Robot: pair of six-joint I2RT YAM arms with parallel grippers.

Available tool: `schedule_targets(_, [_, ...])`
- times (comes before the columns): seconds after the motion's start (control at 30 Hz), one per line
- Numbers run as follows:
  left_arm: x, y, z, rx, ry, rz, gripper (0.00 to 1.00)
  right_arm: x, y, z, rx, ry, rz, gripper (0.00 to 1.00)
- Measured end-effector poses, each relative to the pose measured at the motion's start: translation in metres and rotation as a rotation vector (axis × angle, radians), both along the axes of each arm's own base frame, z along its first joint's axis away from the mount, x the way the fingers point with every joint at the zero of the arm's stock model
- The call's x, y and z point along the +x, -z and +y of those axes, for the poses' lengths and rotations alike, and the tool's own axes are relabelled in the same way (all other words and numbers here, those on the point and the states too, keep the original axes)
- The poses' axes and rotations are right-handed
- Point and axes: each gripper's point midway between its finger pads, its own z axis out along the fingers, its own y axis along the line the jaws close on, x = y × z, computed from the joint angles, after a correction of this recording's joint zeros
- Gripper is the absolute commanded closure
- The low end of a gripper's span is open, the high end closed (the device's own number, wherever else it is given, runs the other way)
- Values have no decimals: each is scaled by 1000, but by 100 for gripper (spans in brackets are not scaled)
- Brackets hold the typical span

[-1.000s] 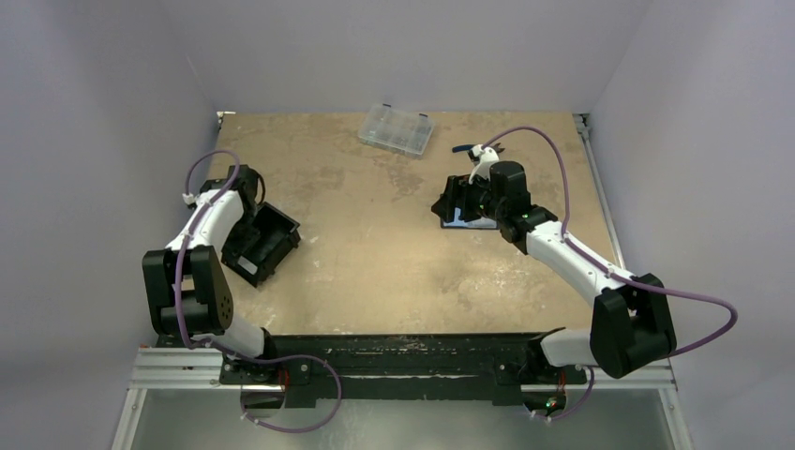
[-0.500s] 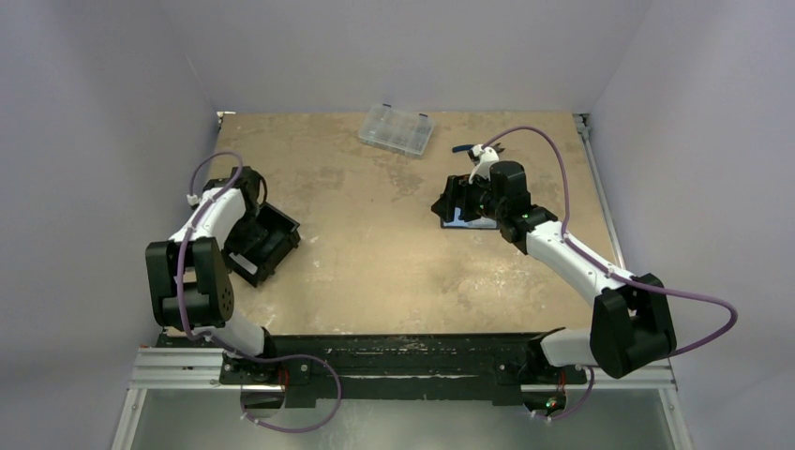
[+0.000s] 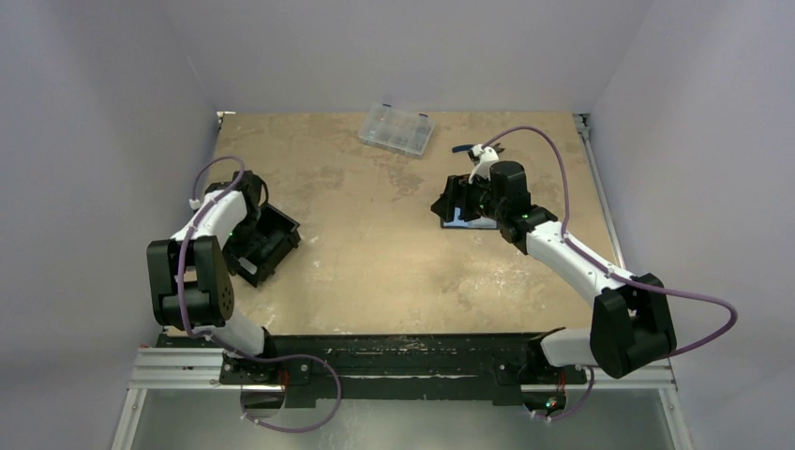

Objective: Put the credit cards into the card holder
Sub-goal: Pick up the credit card from the storage box.

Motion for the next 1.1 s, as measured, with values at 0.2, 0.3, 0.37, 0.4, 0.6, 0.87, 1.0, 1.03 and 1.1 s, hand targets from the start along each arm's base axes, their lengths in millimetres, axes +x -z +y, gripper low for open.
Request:
schedule_targets(0.2, [0, -12, -2, -10, 0, -43, 54, 0, 0, 0, 3, 0, 1, 28])
schedule_targets(0.3, [0, -12, -4, -16, 0, -45, 62, 0, 0, 1, 4, -2, 2, 29])
schedule_targets(0.37, [0, -13, -4, -18, 1, -43, 66, 0, 0, 1, 5, -3, 2, 29])
schedule_targets(0.4, [0, -13, -4, -18, 1, -43, 68, -1, 0, 1, 6, -5, 2, 29])
schedule_targets(0.6, [0, -14, -4, -19, 3, -44, 75, -2, -1, 3, 12, -14, 3, 29])
schedule_targets(0.87, [1, -15, -3, -18, 11, -43, 89, -1, -2, 3, 14, -14, -1, 29])
schedule_targets(1.0, [5, -17, -3, -19, 18, -52, 95, -1, -2, 3, 14, -14, -1, 29])
schedule_targets(1.03, [6, -17, -3, -19, 18, -56, 98, -1, -2, 3, 14, -14, -2, 29])
schedule_targets(1.1, [6, -18, -3, -17, 23, -55, 100, -1, -2, 3, 14, -14, -1, 29])
